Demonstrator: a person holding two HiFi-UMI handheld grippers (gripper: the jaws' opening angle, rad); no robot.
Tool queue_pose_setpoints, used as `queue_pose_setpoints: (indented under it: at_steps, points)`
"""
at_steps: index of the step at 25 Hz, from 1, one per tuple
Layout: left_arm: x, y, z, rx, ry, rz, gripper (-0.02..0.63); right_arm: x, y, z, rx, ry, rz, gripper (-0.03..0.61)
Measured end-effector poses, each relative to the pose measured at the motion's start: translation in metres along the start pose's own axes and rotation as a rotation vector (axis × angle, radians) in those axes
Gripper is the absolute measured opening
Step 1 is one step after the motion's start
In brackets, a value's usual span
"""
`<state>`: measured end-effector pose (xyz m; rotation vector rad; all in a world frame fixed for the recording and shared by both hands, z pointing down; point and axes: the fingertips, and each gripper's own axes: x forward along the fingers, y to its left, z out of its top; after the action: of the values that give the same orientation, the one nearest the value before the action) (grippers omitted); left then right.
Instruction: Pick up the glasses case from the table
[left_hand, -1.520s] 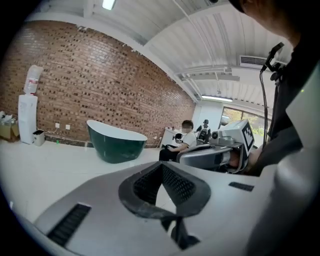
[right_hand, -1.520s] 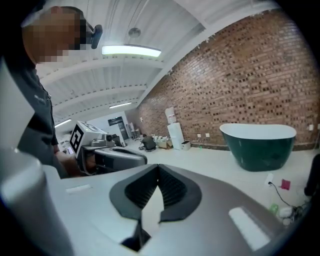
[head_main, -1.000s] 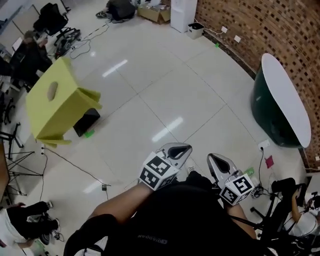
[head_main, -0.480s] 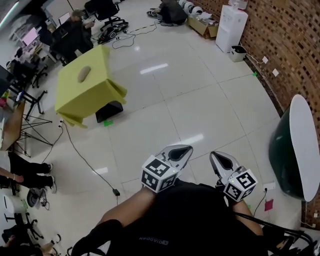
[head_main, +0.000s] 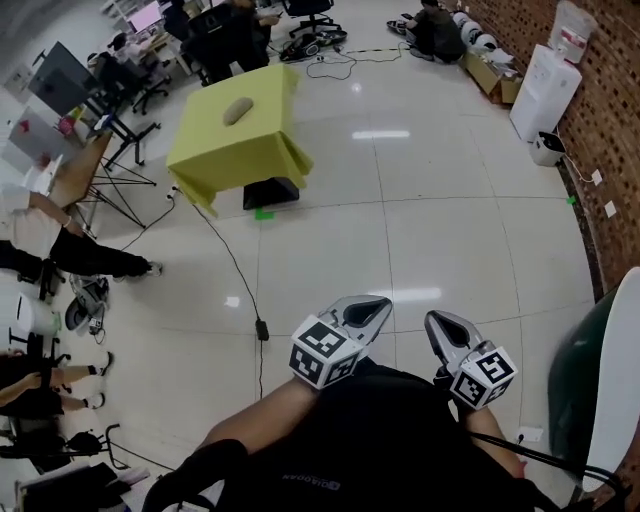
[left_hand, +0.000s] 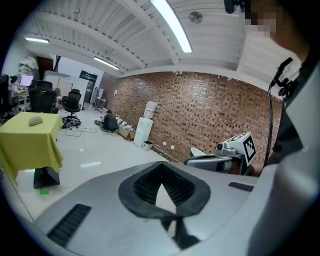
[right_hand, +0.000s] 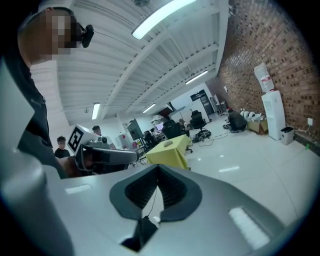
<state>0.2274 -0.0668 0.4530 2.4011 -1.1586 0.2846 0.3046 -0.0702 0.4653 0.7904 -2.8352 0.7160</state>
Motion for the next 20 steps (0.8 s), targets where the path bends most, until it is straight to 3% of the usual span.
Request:
queue_pose_setpoints:
  at_steps: [10, 20]
  points:
    - [-0.022, 0.064, 0.008, -0.049, -0.044, 0.141, 0.006, 0.07, 0.012, 0.012, -0.049, 0.072, 0.136, 0.002]
    - [-0.083, 0.191, 0.024, -0.11, -0.107, 0.235, 0.006, 0.192, 0.044, 0.039, -0.127, 0.142, 0.174, 0.003]
